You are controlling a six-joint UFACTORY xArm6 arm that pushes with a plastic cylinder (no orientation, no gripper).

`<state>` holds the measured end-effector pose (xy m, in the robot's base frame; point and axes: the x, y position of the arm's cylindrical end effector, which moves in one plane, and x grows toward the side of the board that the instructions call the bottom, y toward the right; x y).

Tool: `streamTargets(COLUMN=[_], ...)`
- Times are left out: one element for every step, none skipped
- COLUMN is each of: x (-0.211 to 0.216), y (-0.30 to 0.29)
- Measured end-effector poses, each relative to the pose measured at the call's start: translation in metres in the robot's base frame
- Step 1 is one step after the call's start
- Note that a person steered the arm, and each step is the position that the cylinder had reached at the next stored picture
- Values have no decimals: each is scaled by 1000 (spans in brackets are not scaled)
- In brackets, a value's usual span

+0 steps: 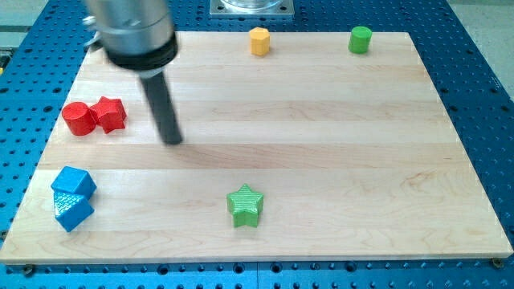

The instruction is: Push the hexagon into the heart

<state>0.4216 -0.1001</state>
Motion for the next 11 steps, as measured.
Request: streamTargets(x=[-74, -122, -186, -218, -214, -224, -204, -194, -143, -126, -150], y=[68, 150, 175, 118, 28, 83, 104, 32, 59, 42, -21])
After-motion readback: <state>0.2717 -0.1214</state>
